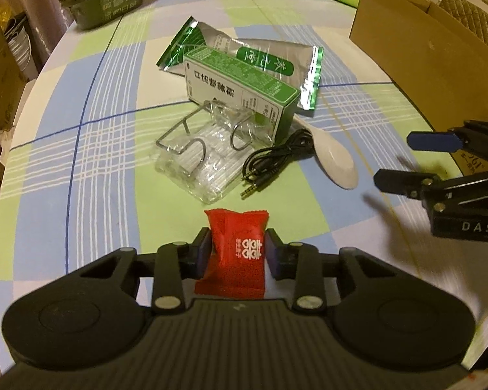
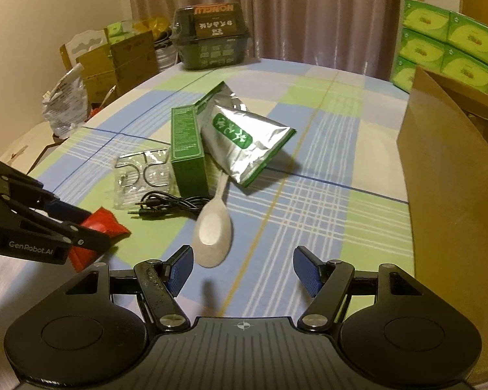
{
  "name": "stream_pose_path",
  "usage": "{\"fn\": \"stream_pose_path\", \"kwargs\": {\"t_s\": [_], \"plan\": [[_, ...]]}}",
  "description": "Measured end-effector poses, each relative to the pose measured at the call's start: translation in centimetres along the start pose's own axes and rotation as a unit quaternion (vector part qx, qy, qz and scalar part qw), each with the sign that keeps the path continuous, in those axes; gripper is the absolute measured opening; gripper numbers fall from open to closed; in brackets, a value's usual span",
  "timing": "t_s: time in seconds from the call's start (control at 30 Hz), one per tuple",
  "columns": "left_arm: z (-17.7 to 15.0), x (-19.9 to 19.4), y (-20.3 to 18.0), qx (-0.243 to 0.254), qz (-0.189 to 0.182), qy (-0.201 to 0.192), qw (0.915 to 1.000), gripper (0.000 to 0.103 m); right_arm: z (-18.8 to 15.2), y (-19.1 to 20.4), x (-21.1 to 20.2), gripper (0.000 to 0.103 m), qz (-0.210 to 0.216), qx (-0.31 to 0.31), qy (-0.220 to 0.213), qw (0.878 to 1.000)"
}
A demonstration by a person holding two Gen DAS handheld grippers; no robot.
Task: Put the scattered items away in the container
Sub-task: 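Grasp the red candy packet with the left gripper while the right grasps the white spoon, then carry the red packet and white spoon over the cardboard box with both grippers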
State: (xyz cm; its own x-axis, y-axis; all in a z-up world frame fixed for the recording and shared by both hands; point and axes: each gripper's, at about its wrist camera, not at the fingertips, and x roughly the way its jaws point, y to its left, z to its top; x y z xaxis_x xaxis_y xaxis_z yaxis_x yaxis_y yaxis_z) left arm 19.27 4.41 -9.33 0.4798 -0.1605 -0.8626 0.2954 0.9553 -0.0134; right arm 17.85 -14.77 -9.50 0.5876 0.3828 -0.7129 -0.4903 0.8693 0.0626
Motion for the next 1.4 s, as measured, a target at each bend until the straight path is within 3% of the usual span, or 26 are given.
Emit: {"fn": "stream_pose_path", "kwargs": {"t_s": [0.47, 0.8, 0.97, 1.07, 1.4], "plan": [[-0.5, 0.6, 0.1, 0.028, 0.018, -0.034, 0.9989, 0.033, 1.4, 1.7, 3.4, 0.065, 0.0, -0.037, 0.012, 0.999], [-1.1, 0.5, 0.4, 0.023, 0.009, -0.055, 0.9982, 0.033, 1.4, 2.5, 5.8, 0.065, 0.003, -0.044, 0.023, 0.999], [-1.1, 0.6, 0.6, 0.016, 0.002, -0.056, 0.9983, 0.033, 1.5, 2.4, 6.0, 0.051, 0.003, -0.039, 0.015, 0.999], [-1.0, 0.6, 0.5, 0.015, 0.0, -0.057, 0.9982, 0.033, 1.6, 2.6, 6.0, 0.03, 0.004, -0.046, 0.013, 0.999], [-1.2, 0.5, -0.4, 0.024, -0.014, -0.058, 0.9979, 0.034, 0.6, 2.0, 4.1, 0.03, 0.004, -0.038, 0.02, 0.999]]}}
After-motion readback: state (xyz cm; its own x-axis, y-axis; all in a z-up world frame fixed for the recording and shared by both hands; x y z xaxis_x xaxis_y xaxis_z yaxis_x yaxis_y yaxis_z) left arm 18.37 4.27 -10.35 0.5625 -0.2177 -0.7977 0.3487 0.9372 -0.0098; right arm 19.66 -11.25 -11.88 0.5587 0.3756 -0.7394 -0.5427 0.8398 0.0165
